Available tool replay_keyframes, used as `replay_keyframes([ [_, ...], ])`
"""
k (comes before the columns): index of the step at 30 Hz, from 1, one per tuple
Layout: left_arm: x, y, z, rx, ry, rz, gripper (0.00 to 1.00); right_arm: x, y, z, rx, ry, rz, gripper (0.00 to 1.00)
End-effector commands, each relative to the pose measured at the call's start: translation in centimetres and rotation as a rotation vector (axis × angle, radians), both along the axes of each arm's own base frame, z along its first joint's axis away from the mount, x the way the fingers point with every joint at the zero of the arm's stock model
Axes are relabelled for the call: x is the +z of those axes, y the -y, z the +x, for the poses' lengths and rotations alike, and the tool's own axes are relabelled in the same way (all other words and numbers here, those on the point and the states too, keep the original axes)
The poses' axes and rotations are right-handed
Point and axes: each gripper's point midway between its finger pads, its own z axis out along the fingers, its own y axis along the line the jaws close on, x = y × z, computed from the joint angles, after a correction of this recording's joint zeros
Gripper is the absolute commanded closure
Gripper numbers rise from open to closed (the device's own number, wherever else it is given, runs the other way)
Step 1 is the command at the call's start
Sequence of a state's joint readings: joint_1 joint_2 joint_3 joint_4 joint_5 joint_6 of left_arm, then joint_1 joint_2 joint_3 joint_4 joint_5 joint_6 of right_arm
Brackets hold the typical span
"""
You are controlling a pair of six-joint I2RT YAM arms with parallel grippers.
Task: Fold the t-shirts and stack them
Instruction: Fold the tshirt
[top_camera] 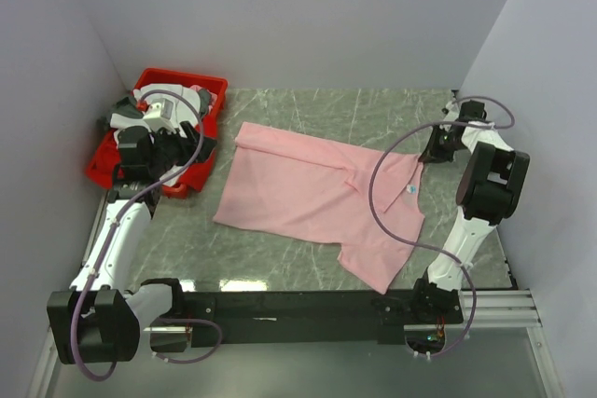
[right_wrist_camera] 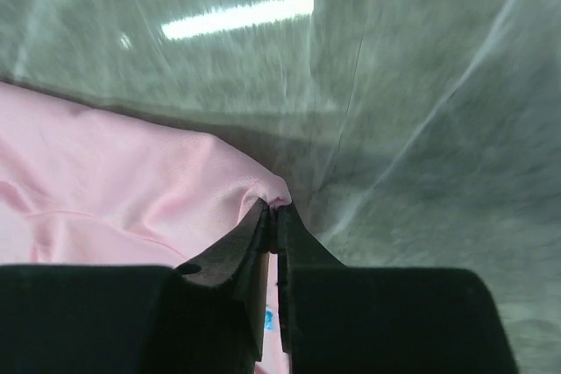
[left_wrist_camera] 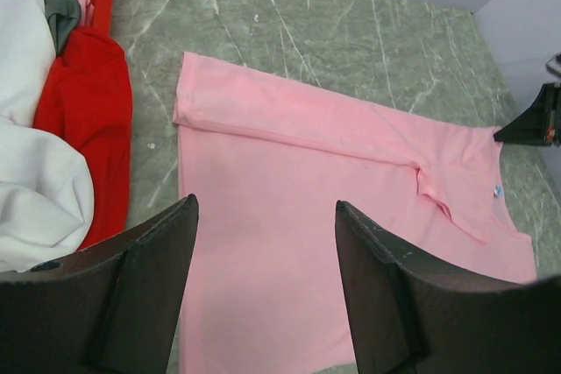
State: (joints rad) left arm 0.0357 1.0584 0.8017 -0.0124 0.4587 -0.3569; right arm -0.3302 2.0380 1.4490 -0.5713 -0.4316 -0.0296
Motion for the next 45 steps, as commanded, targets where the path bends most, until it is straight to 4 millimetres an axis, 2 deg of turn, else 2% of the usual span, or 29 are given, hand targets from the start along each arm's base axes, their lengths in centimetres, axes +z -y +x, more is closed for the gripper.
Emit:
replay_keyframes([
  [1, 0.7, 0.4, 0.2, -0.03, 0.033, 0.006, 0.31, 2.9, 2.6, 3.4, 0.009, 0.101, -0.103, 0.99],
  [5, 0.5, 0.3, 0.3, -0.021, 0.031, 0.013, 0.31, 4.0, 4.2, 6.9, 0.011, 0.14, -0.144, 1.0],
  [9, 0.0, 0.3, 0.6, -0.025, 0.018, 0.009, 0.31, 4.7, 4.4, 10.2, 0.03, 0.158, -0.197, 1.0],
  [10, -0.2, 0.3, 0.7, -0.026, 0.011, 0.009, 0.31, 3.8, 4.4, 11.0, 0.035, 0.148, -0.206, 1.0],
  [11, -0.3, 0.4, 0.8, -0.028, 0.008, 0.009, 0.31, 5.4, 5.1, 12.4, 0.02, 0.187, -0.255, 1.0],
  [13, -0.8, 0.5, 0.9, -0.033, -0.003, 0.005, 0.31, 5.2, 4.9, 14.0, 0.016, 0.198, -0.308, 1.0],
  [14, -0.9, 0.5, 0.9, -0.038, -0.005, 0.003, 0.31, 6.7, 5.3, 15.5, -0.002, 0.25, -0.354, 1.0],
  [16, -1.0, 0.9, 1.0, -0.054, -0.001, -0.012, 0.31, 7.6, 6.4, 16.6, -0.051, 0.272, -0.451, 1.0],
  [17, -1.0, 1.0, 0.9, -0.064, -0.001, -0.017, 0.32, 8.9, 6.0, 17.8, -0.061, 0.32, -0.488, 1.0],
  [19, -1.2, 1.7, 0.7, -0.088, -0.013, -0.042, 0.32, 10.6, 6.6, 18.4, -0.089, 0.35, -0.576, 0.89],
  [21, -1.5, 2.3, 0.5, -0.102, -0.035, -0.049, 0.32, 11.7, 5.9, 18.8, -0.088, 0.385, -0.632, 0.71],
  [22, -1.5, 3.7, 0.4, -0.12, -0.044, -0.035, 0.32, 13.9, 5.9, 18.6, -0.092, 0.418, -0.664, 0.66],
  [24, -2.7, 5.2, -0.4, -0.142, -0.095, 0.008, 0.32, 14.4, 5.1, 18.0, -0.082, 0.444, -0.693, 0.54],
  [25, -3.1, 5.7, -0.4, -0.126, -0.112, 0.035, 0.32, 17.2, 4.9, 17.3, -0.084, 0.493, -0.716, 0.51],
  [26, -4.1, 7.5, -1.5, -0.166, -0.152, 0.06, 0.32, 16.2, 4.5, 16.4, -0.061, 0.473, -0.716, 0.46],
  [28, -5.5, 9.6, -2.9, -0.21, -0.188, 0.1, 0.33, 19.1, 3.1, 15.2, -0.027, 0.533, -0.718, 0.42],
  [29, -6.1, 9.8, -3.2, -0.204, -0.205, 0.122, 0.34, 17.8, 1.5, 14.2, 0.045, 0.514, -0.666, 0.4],
  [30, -7.0, 10.1, -4.0, -0.223, -0.231, 0.15, 0.34, 17.6, -0.1, 13.4, 0.123, 0.523, -0.638, 0.39],
  [31, -7.8, 11.2, -5.0, -0.258, -0.248, 0.176, 0.34, 19.5, -1.6, 12.2, 0.177, 0.569, -0.616, 0.39],
  [32, -8.5, 11.5, -5.5, -0.26, -0.26, 0.204, 0.35, 17.2, -4.8, 10.2, 0.323, 0.549, -0.503, 0.39],
  [33, -9.0, 11.8, -6.0, -0.273, -0.27, 0.23, 0.35, 16.9, -6.5, 8.8, 0.413, 0.555, -0.457, 0.39],
  [34, -9.9, 12.8, -7.2, -0.309, -0.283, 0.251, 0.35, 17.8, -8.7, 7.0, 0.553, 0.595, -0.446, 0.38],
  [35, -10.3, 13.2, -7.6, -0.319, -0.29, 0.261, 0.35, 15.5, -10.9, 3.6, 0.687, 0.534, -0.344, 0.38],
  [36, -10.8, 13.6, -8.1, -0.328, -0.307, 0.255, 0.36, 15.7, -14.0, 1.1, 0.835, 0.585, -0.205, 0.38],
  [37, -11.6, 14.5, -8.9, -0.349, -0.329, 0.259, 0.36, 16.7, -15.2, -0.8, 0.982, 0.666, -0.199, 0.39],
  [38, -12.2, 14.8, -9.3, -0.35, -0.351, 0.26, 0.38, 14.8, -16.1, -3.9, 1.054, 0.631, -0.122, 0.39],
  [40, -13.6, 15.5, -10.2, -0.347, -0.399, 0.278, 0.39, 15.2, -17.2, -7.0, 1.224, 0.747, -0.119, 0.39],
  [41, -14.0, 15.7, -10.5, -0.343, -0.413, 0.285, 0.41, 13.4, -17.3, -9.3, 1.26, 0.702, -0.079, 0.39],
  [45, -16.0, 16.9, -11.7, -0.303, -0.503, 0.274, 0.51, 11.0, -16.5, -12.0, 1.309, 0.629, -0.072, 0.39],
])
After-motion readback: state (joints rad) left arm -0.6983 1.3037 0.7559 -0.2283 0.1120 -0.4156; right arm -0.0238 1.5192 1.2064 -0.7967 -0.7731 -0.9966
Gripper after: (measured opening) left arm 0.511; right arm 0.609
